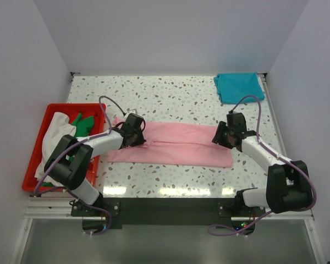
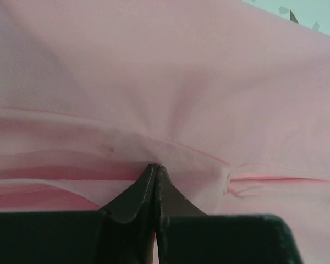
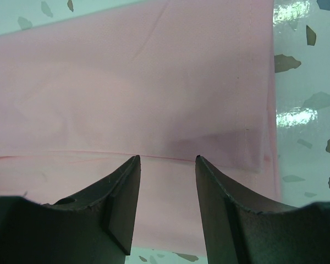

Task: Fold and stack the t-shirts
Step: Fold the tshirt

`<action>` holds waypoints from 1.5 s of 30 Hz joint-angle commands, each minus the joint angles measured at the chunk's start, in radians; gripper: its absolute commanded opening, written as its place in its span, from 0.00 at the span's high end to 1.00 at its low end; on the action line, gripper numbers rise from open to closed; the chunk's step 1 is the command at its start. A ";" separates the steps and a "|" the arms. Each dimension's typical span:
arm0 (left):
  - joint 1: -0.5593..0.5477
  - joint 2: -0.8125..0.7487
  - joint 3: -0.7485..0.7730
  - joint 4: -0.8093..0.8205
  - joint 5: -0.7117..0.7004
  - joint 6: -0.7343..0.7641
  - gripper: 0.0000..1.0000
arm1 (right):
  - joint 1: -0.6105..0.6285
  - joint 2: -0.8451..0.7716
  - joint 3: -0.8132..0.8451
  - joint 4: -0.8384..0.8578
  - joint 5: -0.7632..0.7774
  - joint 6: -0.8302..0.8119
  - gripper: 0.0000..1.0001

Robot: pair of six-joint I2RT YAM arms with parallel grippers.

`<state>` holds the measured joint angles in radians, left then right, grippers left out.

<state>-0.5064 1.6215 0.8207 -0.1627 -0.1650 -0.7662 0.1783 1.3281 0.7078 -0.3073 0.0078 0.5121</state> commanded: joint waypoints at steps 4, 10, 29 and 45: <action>-0.023 -0.113 -0.058 0.035 0.021 -0.016 0.96 | 0.004 -0.009 0.012 0.025 0.000 -0.003 0.52; -0.035 -0.160 -0.106 0.045 0.041 -0.028 0.95 | 0.004 0.005 0.012 0.034 0.000 -0.001 0.52; -0.066 -0.334 -0.169 -0.012 -0.088 -0.168 0.90 | 0.013 0.060 0.143 -0.055 0.061 -0.060 0.51; 0.072 0.132 0.128 -0.089 -0.258 -0.245 0.91 | 0.136 0.085 -0.029 0.054 0.081 0.087 0.51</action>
<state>-0.4553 1.6657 0.8669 -0.2226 -0.3695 -1.0534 0.2657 1.5009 0.7593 -0.2810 0.0872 0.5274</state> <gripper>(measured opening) 0.100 0.491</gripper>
